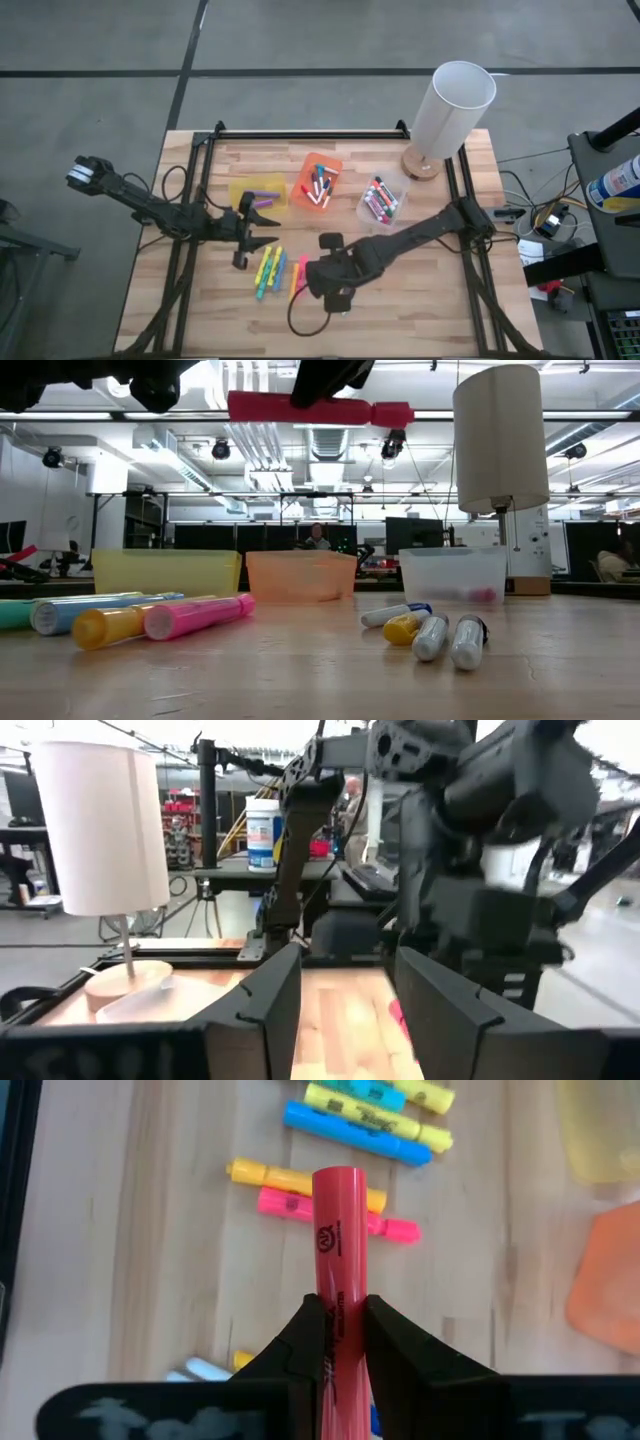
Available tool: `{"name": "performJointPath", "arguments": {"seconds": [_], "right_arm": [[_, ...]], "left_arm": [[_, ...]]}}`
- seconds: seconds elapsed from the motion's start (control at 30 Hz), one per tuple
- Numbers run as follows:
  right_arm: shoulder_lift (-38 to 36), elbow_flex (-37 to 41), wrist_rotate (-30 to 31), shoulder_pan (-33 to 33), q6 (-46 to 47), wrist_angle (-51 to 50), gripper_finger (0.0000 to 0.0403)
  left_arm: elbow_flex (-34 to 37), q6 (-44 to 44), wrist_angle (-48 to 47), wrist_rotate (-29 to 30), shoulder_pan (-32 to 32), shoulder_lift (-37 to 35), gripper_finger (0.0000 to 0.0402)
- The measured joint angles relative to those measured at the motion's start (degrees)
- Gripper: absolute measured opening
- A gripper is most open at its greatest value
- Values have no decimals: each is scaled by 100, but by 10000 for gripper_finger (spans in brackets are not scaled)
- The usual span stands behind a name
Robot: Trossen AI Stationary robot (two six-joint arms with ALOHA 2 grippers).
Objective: Pick & Place Markers
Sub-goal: Put the orange highlighter pen into the yellow bin
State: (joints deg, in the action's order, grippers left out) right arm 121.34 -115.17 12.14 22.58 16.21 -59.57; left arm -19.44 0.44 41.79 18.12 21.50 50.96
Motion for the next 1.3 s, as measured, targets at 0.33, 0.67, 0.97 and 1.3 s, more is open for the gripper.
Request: {"name": "performJointPath", "arguments": {"seconds": [0.33, 0.67, 0.97, 1.3], "right_arm": [[0, -295, 617, 93, 31, -20, 45], [0, -798, 2086, -57, 31, -19, 45], [0, -1067, 2731, -72, -456, 170, 40], [2, -1078, 2680, -260, -597, 344, 8]], "left_arm": [[0, 257, -420, 237, -2, 11, 158], [0, 259, -426, 235, -2, 22, 158], [0, 285, -602, 243, -2, 22, 158], [-2, 180, -429, 254, -2, 20, 158]]}}
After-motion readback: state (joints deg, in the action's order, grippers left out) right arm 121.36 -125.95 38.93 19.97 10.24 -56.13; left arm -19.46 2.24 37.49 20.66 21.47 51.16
